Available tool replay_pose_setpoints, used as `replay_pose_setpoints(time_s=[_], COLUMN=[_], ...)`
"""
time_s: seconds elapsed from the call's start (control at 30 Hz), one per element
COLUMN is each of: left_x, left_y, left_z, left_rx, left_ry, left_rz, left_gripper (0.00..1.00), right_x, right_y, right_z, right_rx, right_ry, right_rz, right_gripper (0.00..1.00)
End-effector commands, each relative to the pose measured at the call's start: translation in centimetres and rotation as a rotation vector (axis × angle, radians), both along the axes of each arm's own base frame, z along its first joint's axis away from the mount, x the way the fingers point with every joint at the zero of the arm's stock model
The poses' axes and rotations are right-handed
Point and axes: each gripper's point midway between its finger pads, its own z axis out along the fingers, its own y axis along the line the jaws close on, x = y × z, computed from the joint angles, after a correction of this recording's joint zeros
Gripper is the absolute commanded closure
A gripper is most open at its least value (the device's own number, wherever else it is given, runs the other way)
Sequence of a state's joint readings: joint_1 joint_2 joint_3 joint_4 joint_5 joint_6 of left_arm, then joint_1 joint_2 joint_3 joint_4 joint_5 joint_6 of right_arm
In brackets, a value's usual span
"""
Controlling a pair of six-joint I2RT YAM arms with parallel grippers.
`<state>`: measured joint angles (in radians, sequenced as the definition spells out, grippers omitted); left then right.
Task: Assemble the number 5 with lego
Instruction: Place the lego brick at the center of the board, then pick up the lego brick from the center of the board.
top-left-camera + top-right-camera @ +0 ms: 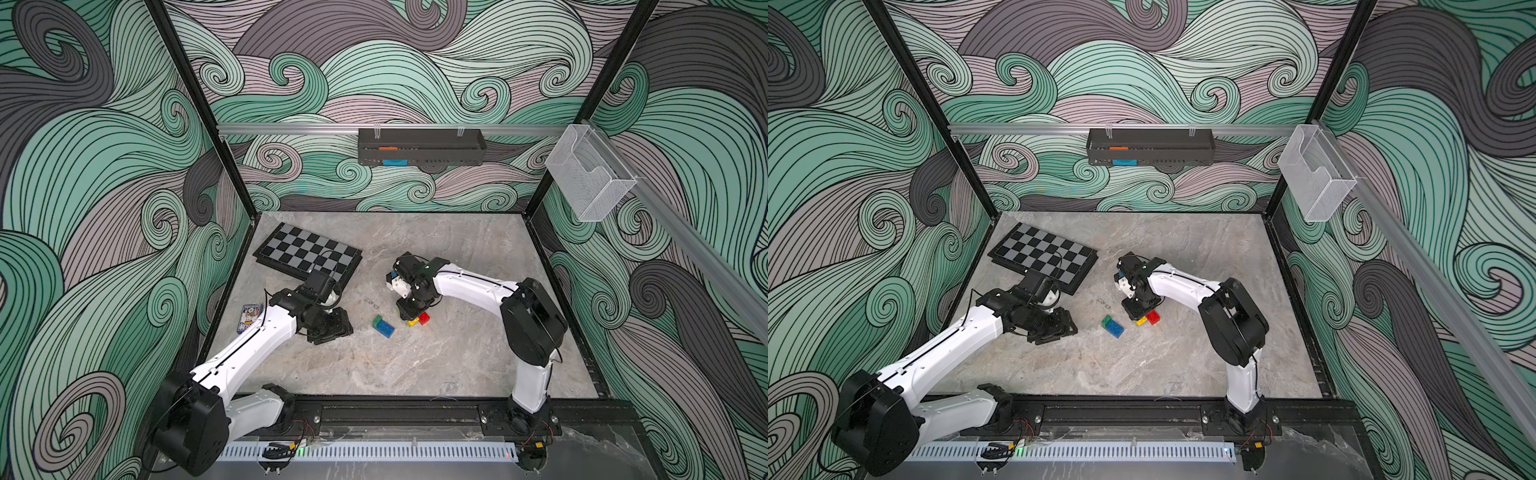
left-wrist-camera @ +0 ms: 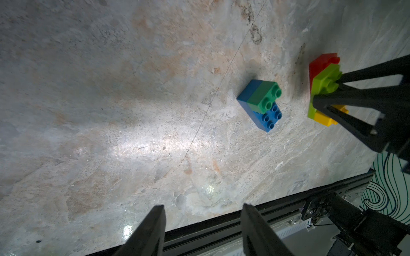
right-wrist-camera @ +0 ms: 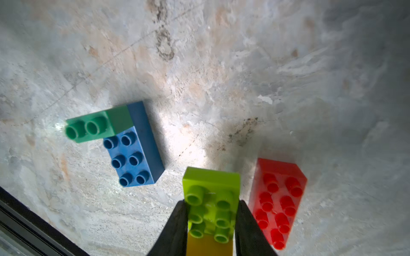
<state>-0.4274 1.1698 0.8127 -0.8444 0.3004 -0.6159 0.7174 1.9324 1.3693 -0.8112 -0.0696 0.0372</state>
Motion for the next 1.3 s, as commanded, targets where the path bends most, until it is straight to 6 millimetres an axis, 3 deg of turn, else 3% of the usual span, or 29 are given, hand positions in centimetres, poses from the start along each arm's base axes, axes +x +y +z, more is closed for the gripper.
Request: replay_pose_setpoints(time_s=[0.0, 0.17, 0.27, 0.37, 0.6, 0.8, 1.27], left_x=[-0.4, -0.6, -0.6, -0.6, -0.6, -0.7, -0.9], left_y=[0.1, 0.3, 0.3, 0.3, 0.2, 0.2, 0.3], left_z=[-0.1, -0.1, -0.1, -0.1, -0.1, -0.2, -0.2], left_rx=[-0.006, -0.005, -0.005, -0.007, -0.012, -0.015, -0.015], left_ry=[0.01, 0.006, 0.005, 0.004, 0.005, 0.011, 0.009], left_rz=[-0.007, 0.001, 0.002, 0.002, 0.002, 0.002, 0.004], left_gripper=[0.42, 0.42, 0.42, 0.42, 0.42, 0.42, 0.42], right_x=[-0.7, -0.5, 0.0, 0.3, 1.4, 1.4, 0.4], right_y=[0.6, 0.8, 0.7, 0.4, -3.1, -5.6, -6.2], right_z=[-0.8, -1.0, -0.1, 1.3, 2.8, 1.0, -2.5], right_rx=[0.001, -0.009, -0.009, -0.01, -0.059, -0.123, -0.171], right_ry=[0.064, 0.073, 0.042, 0.003, -0.071, -0.041, 0.027], right_rz=[-0.005, -0.005, -0.008, -0.005, -0.089, -0.13, -0.137], right_gripper=[0.7, 0.65, 0.52, 0.47, 0.46, 0.47, 0.51])
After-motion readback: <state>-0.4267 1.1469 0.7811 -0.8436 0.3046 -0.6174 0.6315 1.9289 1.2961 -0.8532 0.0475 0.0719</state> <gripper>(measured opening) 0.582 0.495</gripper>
